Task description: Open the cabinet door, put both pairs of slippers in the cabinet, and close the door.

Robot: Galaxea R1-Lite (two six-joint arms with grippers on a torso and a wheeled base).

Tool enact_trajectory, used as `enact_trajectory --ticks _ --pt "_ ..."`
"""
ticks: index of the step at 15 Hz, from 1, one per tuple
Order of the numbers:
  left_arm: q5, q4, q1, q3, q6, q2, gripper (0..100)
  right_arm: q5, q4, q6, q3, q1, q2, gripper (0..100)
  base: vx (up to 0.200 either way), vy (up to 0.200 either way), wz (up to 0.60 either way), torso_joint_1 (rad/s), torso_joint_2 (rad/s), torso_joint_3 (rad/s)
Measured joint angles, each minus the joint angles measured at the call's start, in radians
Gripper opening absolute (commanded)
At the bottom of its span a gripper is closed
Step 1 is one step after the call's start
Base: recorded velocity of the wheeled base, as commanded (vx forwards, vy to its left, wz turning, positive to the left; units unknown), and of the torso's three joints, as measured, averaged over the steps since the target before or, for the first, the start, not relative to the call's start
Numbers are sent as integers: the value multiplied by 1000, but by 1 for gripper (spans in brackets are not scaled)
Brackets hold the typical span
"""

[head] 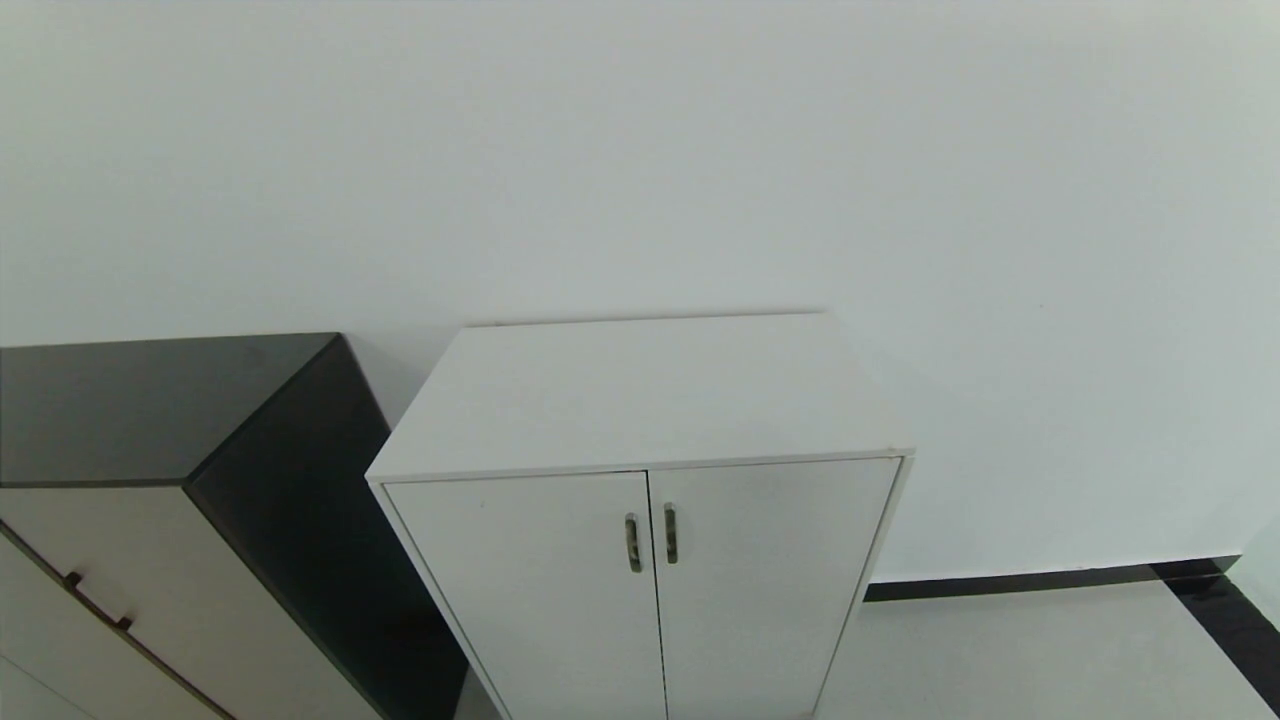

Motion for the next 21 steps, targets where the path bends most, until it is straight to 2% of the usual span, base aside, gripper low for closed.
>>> enact_trajectory --ticks 5,21 --pt "-1 0 0 0 4 0 0 -10 1 0 -4 -64 -98 0 0 0 0 0 0 0" --pt "0 0 0 0 4 0 0 -5 -1 40 0 -69 -127 0 0 0 0 0 0 0"
